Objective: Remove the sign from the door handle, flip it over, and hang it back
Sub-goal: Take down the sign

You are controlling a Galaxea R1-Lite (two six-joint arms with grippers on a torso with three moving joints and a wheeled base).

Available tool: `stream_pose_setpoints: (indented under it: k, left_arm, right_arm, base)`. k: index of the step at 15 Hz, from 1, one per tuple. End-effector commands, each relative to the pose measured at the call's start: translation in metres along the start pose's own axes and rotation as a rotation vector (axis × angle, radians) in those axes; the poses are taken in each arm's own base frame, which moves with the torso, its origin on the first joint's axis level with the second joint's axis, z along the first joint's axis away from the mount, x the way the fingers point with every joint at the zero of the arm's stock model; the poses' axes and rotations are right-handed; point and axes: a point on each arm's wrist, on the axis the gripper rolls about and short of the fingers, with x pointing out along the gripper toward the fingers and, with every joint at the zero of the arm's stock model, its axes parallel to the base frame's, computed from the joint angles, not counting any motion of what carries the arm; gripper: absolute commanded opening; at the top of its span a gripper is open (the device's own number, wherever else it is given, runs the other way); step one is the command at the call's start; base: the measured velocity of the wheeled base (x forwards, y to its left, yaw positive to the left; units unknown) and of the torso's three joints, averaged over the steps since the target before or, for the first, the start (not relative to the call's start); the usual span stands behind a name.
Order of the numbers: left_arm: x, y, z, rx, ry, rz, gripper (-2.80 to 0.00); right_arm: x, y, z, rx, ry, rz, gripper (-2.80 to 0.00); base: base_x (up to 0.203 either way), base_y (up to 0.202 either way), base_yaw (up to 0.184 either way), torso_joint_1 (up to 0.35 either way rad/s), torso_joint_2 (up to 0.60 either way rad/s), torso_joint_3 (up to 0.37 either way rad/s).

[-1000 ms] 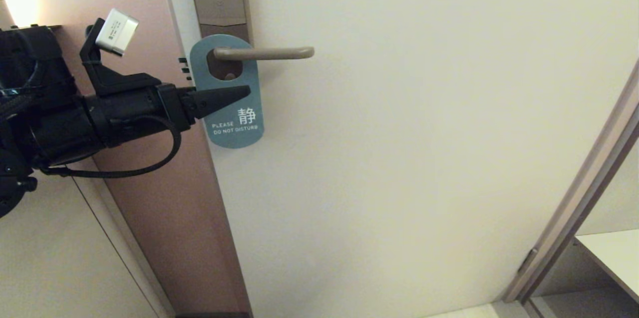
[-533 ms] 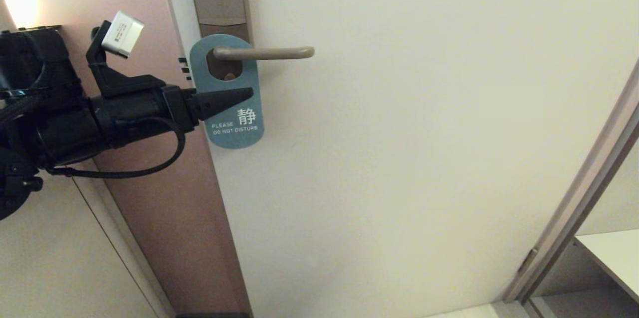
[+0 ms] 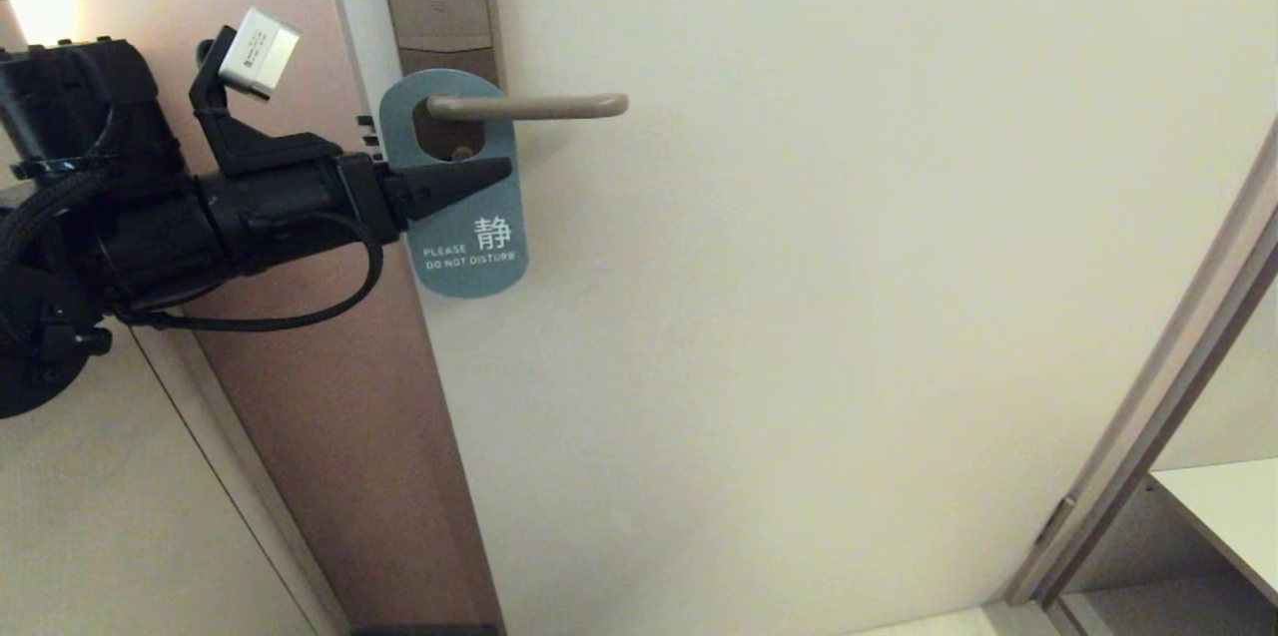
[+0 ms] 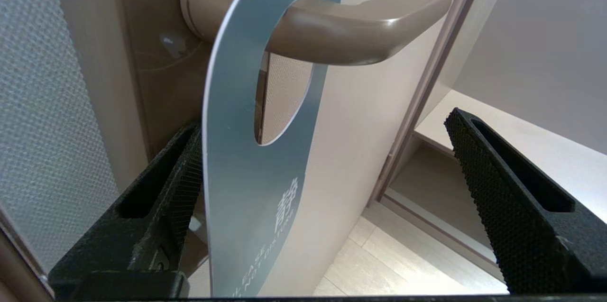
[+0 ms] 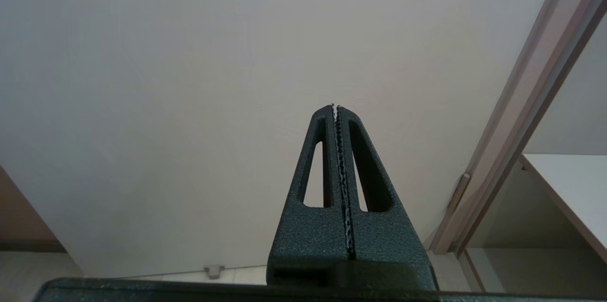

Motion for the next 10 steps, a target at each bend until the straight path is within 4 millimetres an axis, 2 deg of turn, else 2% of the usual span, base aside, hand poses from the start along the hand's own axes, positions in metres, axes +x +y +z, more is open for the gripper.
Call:
stream_pose_setpoints:
  k: [1, 10]
  left_arm:
    - [0.0010, 0.0010, -0.0010, -0.003, 0.003, -0.003, 0.00]
    - [0.0039, 0.0031, -0.0031, -0.003, 0.008, -0.004, 0.00]
  right_arm:
    - [0.0000, 0.0000, 0.0000, 0.000, -0.001, 0.000, -2.80]
    - [0.0000, 0.0000, 0.0000, 0.000, -0.001, 0.001, -2.80]
  base:
    - [0.000, 0.000, 0.000, 0.000, 0.00, 0.000]
    - [0.000, 0.000, 0.000, 0.000, 0.00, 0.000]
